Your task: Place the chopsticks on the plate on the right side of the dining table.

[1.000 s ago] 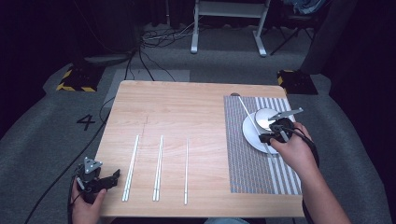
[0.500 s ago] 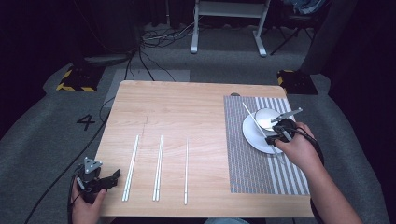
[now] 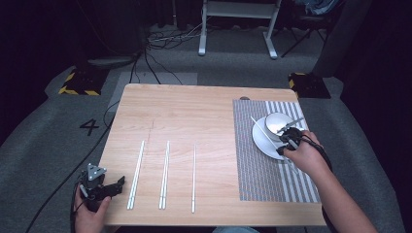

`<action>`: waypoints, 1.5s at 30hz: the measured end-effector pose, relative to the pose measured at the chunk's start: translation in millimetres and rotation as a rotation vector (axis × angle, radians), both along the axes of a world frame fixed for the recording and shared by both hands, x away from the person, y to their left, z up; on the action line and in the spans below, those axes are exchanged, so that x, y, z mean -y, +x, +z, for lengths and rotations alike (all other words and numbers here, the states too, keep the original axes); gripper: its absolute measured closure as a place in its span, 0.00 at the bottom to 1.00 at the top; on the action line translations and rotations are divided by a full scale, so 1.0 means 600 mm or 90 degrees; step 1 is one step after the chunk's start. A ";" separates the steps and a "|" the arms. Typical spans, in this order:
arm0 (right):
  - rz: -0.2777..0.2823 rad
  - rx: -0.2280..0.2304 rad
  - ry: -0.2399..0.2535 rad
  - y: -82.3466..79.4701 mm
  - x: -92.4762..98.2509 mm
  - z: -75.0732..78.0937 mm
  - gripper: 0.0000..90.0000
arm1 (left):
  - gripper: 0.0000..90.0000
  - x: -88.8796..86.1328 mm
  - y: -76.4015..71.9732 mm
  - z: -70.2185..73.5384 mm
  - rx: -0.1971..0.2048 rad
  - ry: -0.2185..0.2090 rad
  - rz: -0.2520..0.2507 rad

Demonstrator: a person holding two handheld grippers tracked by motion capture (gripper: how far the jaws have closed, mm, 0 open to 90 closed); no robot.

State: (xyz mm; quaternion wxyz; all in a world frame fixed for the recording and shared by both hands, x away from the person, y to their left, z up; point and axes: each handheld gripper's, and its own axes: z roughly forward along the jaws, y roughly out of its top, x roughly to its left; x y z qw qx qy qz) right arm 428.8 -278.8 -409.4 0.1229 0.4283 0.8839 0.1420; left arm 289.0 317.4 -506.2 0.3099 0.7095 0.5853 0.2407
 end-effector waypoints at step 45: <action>0.097 -0.012 -0.119 0.061 0.023 -0.055 0.86 | 0.18 0.000 0.000 0.000 0.000 0.002 0.003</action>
